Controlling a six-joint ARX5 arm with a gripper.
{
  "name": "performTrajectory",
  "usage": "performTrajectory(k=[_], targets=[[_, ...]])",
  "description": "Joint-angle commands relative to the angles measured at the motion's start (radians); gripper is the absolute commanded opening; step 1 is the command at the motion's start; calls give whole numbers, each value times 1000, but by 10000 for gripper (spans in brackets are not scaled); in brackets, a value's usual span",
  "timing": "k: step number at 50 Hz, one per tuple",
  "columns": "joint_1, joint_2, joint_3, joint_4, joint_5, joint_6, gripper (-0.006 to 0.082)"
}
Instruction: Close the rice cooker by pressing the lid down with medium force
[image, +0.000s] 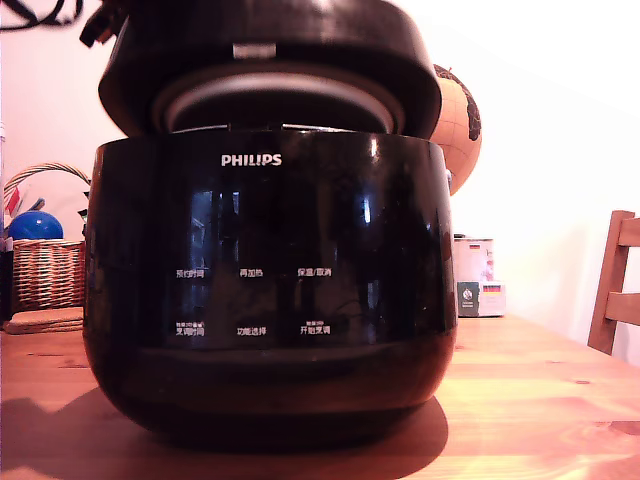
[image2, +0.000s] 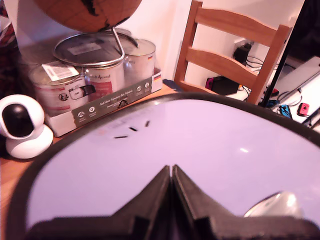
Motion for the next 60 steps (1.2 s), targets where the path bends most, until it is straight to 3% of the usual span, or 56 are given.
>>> performTrajectory(k=[1, 18, 43, 60], targets=[[-29, 9, -73, 39, -17, 5, -24], [-131, -2, -244, 278, -151, 33, -24], [-132, 68, -307, 250, -201, 31, -24], [-146, 159, -333, 349, -228, 43, -24]])
